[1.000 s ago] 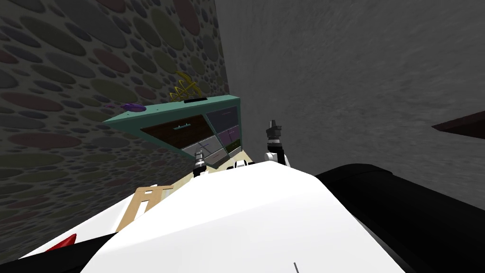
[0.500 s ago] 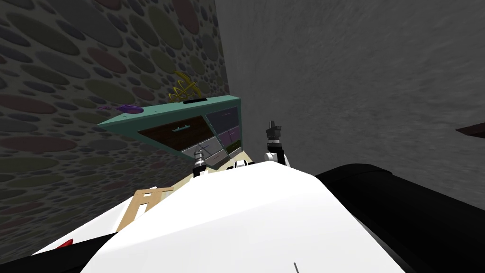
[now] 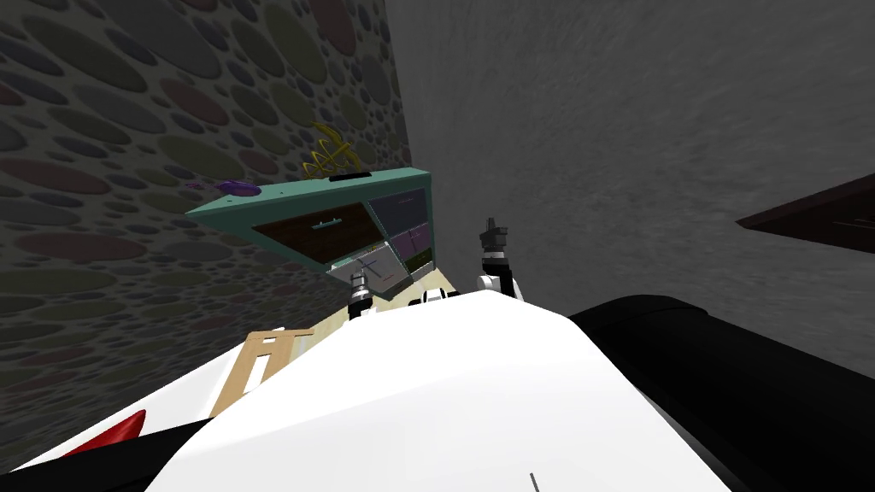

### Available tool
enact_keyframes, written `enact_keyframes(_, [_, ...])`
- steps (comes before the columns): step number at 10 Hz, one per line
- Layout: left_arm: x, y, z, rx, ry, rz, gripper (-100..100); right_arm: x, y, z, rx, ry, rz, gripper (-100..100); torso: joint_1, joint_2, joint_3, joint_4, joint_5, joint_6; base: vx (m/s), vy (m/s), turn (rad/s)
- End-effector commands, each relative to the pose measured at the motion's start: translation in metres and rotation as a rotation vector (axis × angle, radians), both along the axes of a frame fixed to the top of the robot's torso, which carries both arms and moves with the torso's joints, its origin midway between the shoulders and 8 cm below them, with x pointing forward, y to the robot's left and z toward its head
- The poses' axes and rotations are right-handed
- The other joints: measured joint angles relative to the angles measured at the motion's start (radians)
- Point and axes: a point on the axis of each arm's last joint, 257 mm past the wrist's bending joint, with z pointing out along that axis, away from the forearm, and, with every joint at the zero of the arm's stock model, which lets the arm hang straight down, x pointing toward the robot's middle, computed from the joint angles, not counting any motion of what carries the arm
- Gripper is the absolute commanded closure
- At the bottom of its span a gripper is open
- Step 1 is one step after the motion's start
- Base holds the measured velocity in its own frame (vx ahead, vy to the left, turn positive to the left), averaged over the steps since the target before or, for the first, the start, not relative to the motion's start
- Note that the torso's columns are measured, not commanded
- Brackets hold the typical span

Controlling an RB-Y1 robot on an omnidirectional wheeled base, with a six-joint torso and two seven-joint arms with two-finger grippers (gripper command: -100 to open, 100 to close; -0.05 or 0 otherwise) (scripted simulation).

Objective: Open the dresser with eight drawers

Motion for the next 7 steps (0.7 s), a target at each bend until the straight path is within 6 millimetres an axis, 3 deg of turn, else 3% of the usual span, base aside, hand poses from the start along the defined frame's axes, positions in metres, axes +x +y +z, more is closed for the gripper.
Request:
enact_keyframes(1, [-0.001, 0.0, 0.0, -0.001, 0.003, 0.0, 100, 0.0, 0.0, 0.0, 0.0, 0.0, 0.0, 0, -0.002, -0.002, -0.001, 0.001, -0.001, 0.001, -0.078, -0.061, 0.01])
enact_keyframes(5, [-0.008, -0.004, 0.005, 0.001, -0.004, -0.006, 100, 0.0, 0.0, 0.0, 0.0, 0.0, 0.0, 0, 0.002, -0.002, -0.001, 0.0, 0.0, 0.0, -0.146, -0.07, 0.006])
enact_keyframes(6, [-0.007, 0.001, 0.008, -0.006, 0.009, 0.001, -100, 0.0, 0.0, 0.0, 0.0, 0.0, 0.0, 0, 0.0, -0.004, -0.002, 0.0, -0.001, 0.001, -0.064, -0.052, -0.002])
enact_keyframes(7, [-0.007, 0.003, 0.013, -0.006, 0.009, 0.003, -100, 0.0, 0.001, 0.0, 0.0, 0.0, 0.001, 0, 0.003, -0.008, -0.005, -0.002, 0.0, 0.002, -0.004, -0.003, -0.024])
